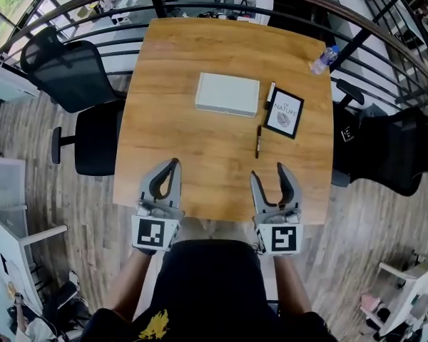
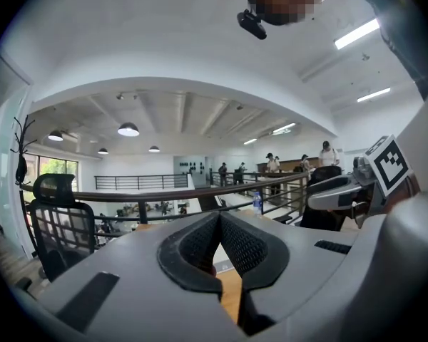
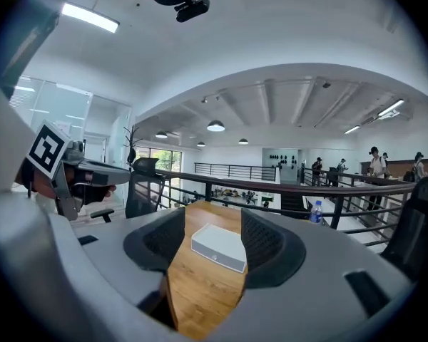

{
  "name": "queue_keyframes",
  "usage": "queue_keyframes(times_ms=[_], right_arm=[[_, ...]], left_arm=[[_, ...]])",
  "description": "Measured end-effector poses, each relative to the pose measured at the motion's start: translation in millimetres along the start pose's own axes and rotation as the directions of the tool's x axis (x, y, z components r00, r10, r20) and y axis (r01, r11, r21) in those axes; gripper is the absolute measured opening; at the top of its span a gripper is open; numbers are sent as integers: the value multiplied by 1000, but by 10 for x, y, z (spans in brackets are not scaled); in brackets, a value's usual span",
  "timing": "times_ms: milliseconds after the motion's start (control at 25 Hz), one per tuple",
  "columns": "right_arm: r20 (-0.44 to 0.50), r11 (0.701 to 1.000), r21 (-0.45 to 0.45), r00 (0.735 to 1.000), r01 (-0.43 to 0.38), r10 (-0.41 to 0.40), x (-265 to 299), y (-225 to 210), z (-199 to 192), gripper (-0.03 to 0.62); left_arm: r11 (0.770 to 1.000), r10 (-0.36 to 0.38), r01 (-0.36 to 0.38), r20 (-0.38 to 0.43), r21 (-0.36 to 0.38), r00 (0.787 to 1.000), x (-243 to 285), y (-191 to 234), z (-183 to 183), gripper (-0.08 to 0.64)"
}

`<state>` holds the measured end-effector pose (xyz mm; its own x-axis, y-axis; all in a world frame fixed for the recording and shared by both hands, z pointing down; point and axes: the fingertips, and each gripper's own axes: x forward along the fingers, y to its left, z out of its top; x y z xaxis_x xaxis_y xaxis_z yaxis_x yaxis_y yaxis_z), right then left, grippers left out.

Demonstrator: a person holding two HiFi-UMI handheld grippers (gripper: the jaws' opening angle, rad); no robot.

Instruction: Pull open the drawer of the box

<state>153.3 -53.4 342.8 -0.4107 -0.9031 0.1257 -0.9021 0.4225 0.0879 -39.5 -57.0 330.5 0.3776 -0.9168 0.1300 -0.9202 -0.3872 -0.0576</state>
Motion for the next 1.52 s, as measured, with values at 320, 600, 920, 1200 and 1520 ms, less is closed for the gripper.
queue_keyframes(times_ms=[320, 600, 920, 1200, 1520], right_arm=[[-103, 997, 66, 994, 31, -24, 713, 77, -453, 235], [-156, 983, 113, 980, 143, -124, 1305, 254, -779, 233], [-253, 964, 121, 947, 237, -201, 1849, 247, -1469, 224], [-343, 952, 127, 912, 280, -222, 2280, 207, -2118, 218], [-397, 951, 120, 892, 284, -217, 2772, 201, -2645, 197]], left_arm=[[999, -20, 19, -36, -36, 999, 372, 369, -398, 9], [994, -90, 86, -79, -60, 993, 602, 778, -805, 9], [990, -113, 101, -137, -94, 984, 920, 1078, -1308, 9], [990, -115, 95, -204, -104, 972, 1175, 1191, -1866, 9], [987, -144, 123, -245, -101, 959, 1402, 1188, -2159, 9]])
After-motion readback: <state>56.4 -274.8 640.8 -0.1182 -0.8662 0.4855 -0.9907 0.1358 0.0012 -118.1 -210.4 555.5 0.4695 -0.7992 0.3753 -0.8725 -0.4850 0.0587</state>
